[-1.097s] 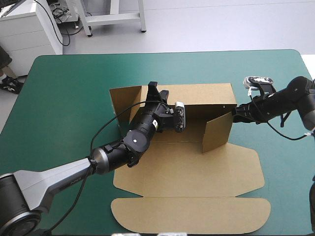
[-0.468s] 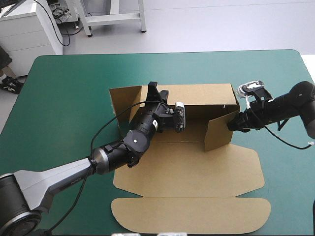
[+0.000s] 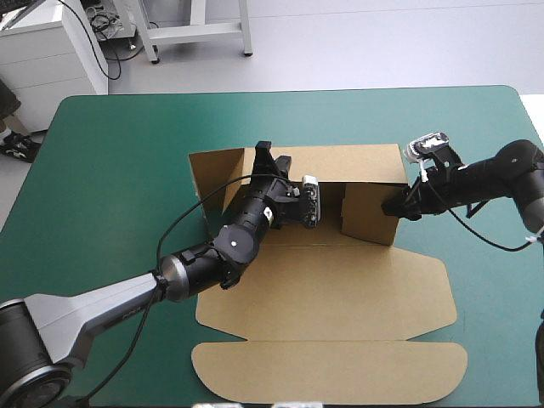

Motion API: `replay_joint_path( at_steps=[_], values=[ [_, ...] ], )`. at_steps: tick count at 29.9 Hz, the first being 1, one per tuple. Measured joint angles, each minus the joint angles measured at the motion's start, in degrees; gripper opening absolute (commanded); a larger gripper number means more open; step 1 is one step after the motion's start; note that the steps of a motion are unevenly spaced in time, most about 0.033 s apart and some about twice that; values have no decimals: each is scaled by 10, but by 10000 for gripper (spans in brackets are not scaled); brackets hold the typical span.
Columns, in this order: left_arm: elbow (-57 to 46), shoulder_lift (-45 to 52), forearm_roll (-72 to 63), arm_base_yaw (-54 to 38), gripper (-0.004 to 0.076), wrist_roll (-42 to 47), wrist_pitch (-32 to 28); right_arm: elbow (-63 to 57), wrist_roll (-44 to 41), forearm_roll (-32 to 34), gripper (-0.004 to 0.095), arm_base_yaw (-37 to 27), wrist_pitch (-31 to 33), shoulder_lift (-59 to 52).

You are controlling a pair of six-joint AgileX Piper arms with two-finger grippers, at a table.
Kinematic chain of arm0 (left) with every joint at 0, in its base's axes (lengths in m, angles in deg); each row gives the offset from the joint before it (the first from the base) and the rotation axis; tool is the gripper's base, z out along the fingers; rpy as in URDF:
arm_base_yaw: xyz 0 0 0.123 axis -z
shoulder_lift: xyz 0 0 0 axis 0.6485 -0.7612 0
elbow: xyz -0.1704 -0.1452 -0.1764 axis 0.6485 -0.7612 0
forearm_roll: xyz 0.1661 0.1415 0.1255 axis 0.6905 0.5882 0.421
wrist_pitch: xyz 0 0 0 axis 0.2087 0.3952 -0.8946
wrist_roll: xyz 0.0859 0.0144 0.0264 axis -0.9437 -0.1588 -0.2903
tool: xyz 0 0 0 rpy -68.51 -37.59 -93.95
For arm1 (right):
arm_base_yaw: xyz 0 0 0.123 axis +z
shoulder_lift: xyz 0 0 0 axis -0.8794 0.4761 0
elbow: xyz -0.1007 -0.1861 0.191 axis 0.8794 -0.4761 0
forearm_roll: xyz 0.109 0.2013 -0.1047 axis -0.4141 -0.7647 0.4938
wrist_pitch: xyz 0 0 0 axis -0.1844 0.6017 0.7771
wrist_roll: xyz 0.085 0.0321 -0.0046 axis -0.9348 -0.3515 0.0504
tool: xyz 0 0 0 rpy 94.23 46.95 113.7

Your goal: Fold the box

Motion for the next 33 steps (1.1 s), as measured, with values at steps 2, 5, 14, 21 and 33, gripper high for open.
replay_joint_path(
  at_steps=[2, 5, 14, 21, 33],
  values=[
    [0, 0, 0, 0, -8, 0, 0, 0, 6, -6, 500, 0, -8, 12],
    [0, -1, 0, 0, -8, 1, 1, 0, 10, -19, 500, 0, -16, 23],
    [0, -1, 0, 0, -8, 4, 9, 0, 32, -69, 381, 0, -67, 41],
    [1, -3, 0, 0, -8, 5, 11, -3, 64, -49, 13, 29, -137, 38],
    [1, -3, -7, -6, -8, 6, 32, -10, -27, 67, 4, 123, -274, 33]
  ],
)
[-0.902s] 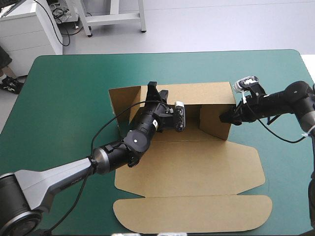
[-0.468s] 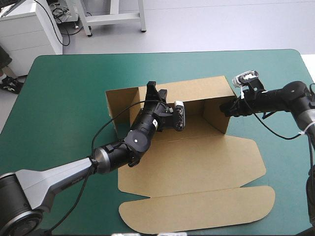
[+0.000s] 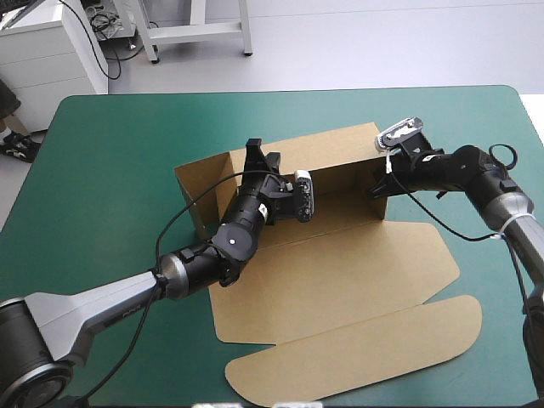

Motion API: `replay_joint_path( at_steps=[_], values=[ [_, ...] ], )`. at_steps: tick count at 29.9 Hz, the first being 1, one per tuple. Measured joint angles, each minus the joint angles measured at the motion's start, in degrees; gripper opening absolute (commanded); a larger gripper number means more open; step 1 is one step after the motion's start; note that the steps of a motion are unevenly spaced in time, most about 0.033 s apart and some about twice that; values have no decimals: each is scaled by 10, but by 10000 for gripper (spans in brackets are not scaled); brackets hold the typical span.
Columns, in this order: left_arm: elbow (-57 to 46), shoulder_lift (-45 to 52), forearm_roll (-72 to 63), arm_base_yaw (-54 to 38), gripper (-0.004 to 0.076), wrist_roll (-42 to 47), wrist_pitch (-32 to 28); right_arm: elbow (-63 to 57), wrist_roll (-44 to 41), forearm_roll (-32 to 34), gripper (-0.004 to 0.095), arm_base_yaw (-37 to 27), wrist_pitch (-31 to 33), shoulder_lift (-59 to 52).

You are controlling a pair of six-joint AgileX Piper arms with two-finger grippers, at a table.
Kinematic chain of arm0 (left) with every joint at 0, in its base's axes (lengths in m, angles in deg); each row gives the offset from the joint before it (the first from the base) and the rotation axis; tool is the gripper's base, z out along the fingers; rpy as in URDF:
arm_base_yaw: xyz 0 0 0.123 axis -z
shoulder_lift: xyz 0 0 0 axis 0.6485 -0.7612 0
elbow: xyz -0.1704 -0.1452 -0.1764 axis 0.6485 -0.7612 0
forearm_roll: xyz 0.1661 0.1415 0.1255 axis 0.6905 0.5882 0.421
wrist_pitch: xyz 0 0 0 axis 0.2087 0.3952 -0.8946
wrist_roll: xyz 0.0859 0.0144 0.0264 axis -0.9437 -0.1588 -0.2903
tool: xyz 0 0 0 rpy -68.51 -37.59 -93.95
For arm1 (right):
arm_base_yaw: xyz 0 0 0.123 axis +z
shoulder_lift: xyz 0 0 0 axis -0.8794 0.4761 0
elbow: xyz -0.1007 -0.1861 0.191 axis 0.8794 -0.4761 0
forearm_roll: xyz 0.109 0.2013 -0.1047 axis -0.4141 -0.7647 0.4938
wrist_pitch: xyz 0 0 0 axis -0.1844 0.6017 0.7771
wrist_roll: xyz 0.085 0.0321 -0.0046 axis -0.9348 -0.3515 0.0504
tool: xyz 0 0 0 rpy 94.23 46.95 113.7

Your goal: Fold the box

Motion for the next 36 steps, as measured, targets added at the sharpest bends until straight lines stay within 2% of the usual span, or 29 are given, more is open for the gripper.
replay_joint_path(
  at_steps=[9, 12, 16, 18, 24, 36],
  values=[
    [0, 0, -3, 0, 9, 0, 5, 0, -50, 35, 4, 15, -22, 0],
    [0, 0, -4, 0, 97, 0, 5, 0, -57, 36, 4, 17, -25, 0],
    [-2, 0, -13, 0, 318, 2, -6, -1, -62, 37, 4, 19, -31, 0],
    [-2, -1, -15, 1, 374, 7, -23, -1, -62, 35, 4, 21, -35, 1],
    [-2, -2, -17, 2, 368, 17, -64, -1, -83, 37, 4, 25, -46, 2],
    [-2, 28, -19, 88, 365, 44, -71, -1, -147, 81, 4, 30, -48, 2]
  ],
)
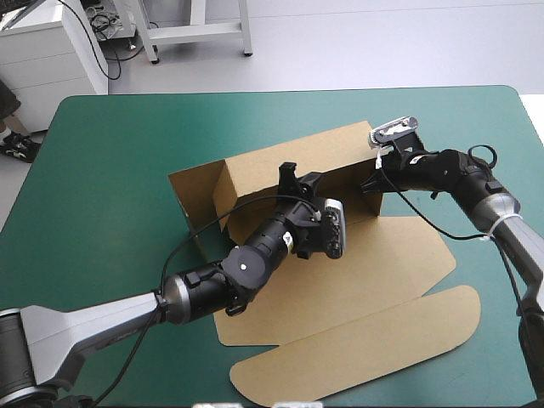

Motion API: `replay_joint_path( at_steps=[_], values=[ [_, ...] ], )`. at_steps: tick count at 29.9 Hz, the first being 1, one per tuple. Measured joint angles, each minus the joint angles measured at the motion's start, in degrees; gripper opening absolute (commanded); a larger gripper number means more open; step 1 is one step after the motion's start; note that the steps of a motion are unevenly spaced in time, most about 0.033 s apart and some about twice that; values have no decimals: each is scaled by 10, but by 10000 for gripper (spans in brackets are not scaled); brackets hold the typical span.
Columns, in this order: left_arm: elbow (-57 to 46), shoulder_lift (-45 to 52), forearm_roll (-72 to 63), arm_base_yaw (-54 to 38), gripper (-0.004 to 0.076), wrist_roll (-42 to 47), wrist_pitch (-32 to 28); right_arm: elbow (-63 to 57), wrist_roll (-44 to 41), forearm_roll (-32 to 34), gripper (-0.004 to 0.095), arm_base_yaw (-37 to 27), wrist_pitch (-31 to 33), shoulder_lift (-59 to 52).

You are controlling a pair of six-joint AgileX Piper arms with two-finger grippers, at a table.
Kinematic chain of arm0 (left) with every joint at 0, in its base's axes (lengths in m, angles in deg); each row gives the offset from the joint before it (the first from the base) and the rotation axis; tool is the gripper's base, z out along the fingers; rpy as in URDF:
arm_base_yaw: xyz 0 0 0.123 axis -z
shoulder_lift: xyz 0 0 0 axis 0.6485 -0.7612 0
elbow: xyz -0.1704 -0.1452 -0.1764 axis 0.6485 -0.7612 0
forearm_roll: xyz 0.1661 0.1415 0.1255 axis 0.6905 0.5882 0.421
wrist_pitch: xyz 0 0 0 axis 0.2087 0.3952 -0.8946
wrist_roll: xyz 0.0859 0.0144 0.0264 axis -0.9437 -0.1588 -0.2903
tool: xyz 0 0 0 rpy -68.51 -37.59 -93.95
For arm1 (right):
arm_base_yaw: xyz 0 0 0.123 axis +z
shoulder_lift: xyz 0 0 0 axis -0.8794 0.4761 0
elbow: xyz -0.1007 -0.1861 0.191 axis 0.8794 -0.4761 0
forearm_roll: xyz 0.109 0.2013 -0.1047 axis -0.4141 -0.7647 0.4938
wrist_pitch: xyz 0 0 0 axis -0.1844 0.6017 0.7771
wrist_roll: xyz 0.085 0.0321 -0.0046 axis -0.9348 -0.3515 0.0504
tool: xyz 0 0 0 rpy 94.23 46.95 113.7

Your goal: Fold the box

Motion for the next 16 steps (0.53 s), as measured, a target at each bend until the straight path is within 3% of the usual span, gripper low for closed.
replay_joint_path(
  at_steps=[2, 4, 6, 7, 11, 16],
  values=[
    [0, 12, 0, 22, 329, 1, 1, 0, -3, 0, 4, 0, -1, 0],
    [0, 23, 0, 43, 232, 10, 4, 0, -8, 0, 4, 0, -1, 0],
    [0, 35, -1, 59, 43, 29, 8, 0, -16, 1, 4, 0, -1, 0],
    [0, 41, -1, 67, -5, 34, 11, 0, -18, 1, 1, 0, -1, 0],
    [-1, 69, -1, 82, 5, 43, 18, 0, -19, 1, 0, 0, 2, 0],
    [0, 120, -2, 76, 5, 46, 83, 2, -34, 7, 0, 0, 6, 0]
  ],
)
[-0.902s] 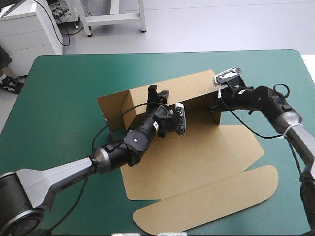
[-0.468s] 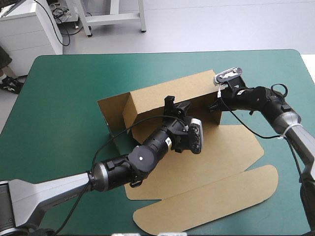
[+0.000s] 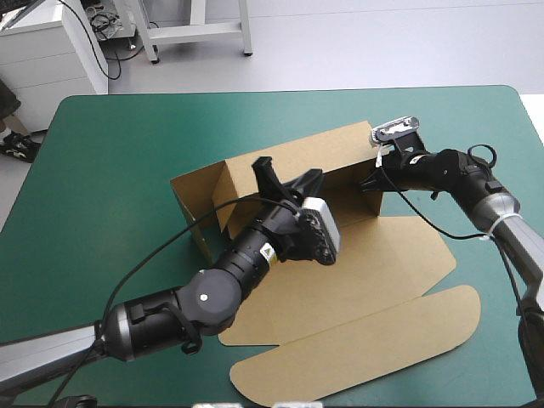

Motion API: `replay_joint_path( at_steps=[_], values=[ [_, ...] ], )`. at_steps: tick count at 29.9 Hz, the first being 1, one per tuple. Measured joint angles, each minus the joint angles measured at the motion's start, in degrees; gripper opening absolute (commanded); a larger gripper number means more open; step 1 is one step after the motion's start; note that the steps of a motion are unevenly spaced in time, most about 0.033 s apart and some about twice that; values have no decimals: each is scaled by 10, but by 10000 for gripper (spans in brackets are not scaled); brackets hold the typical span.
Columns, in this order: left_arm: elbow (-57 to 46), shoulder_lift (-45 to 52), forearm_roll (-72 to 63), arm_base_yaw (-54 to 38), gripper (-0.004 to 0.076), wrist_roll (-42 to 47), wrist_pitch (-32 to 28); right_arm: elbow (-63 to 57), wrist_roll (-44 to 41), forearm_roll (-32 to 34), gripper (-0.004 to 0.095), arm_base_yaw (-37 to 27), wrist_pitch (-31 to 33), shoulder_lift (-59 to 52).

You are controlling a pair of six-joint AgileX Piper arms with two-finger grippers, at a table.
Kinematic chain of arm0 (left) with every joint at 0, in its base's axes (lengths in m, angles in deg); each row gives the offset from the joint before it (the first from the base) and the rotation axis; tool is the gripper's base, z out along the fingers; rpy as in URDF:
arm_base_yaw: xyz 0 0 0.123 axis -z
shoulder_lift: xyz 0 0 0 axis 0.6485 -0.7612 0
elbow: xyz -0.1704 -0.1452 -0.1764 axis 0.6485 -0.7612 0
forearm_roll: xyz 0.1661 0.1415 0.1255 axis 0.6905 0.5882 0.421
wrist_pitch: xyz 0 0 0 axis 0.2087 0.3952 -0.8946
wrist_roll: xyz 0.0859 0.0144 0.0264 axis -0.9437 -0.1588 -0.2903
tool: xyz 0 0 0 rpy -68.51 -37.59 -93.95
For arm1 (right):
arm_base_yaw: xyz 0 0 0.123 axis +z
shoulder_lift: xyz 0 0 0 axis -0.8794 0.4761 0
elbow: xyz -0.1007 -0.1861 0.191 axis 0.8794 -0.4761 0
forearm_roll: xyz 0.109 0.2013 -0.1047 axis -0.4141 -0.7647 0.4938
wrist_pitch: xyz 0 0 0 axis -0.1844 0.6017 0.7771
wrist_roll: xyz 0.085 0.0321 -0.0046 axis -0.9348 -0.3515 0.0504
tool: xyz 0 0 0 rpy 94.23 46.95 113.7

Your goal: Fold the box

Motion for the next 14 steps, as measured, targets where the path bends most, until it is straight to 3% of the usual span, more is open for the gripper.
replay_joint_path(
  at_steps=[8, 14],
  values=[
    [64, 31, -108, -143, 5, -10, 11, 23, -71, 60, 0, 5, 56, -6],
    [102, 33, -244, -293, 9, -39, -15, 21, -127, 86, 0, 6, 148, -46]
  ],
)
